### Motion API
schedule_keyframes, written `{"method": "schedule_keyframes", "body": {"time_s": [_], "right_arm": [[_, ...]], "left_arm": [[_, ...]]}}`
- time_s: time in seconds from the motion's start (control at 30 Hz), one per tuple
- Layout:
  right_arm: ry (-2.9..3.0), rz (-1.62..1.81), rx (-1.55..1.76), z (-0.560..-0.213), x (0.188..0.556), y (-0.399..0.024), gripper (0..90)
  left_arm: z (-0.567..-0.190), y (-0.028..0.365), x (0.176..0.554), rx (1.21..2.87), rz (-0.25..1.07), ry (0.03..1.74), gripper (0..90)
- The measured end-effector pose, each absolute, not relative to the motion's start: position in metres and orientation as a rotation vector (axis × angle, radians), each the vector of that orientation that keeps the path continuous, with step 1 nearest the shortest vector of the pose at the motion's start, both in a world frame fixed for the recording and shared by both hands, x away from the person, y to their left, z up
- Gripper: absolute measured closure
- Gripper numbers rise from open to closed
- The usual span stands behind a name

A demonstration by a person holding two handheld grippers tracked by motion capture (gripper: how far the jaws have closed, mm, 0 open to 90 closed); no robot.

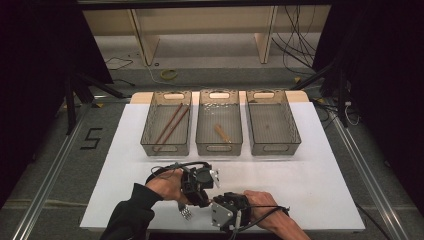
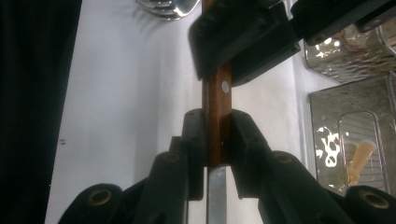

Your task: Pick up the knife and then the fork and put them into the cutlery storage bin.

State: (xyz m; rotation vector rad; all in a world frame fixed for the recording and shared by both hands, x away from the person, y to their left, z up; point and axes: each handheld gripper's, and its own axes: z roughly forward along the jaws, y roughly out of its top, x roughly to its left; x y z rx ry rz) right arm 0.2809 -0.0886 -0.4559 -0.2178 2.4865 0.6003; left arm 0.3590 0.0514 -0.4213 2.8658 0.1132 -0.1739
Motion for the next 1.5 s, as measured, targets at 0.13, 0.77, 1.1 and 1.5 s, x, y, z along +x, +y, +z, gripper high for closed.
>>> {"method": "schedule_keyframes", "body": {"time_s": [0.13, 0.77, 1.1, 1.5], "right_arm": [[2.491, 0.623, -0.188, -0.453, 0.282, -0.092, 78.1], [2.478, 0.703, 0.085, -0.437, 0.312, -0.137, 78.0], [2.398, 0.841, 0.439, -0.401, 0.357, -0.189, 77.9], [2.302, 0.939, 0.905, -0.357, 0.438, -0.238, 77.8]], "left_arm": [[-0.420, 0.053, 0.360, 2.849, -0.150, 0.126, 61.7], [-0.377, 0.104, 0.372, 2.481, 0.194, 0.414, 24.0], [-0.391, 0.142, 0.369, 2.300, 0.250, 0.621, 22.3], [-0.424, 0.174, 0.363, 2.219, 0.288, 0.785, 18.6]]}}
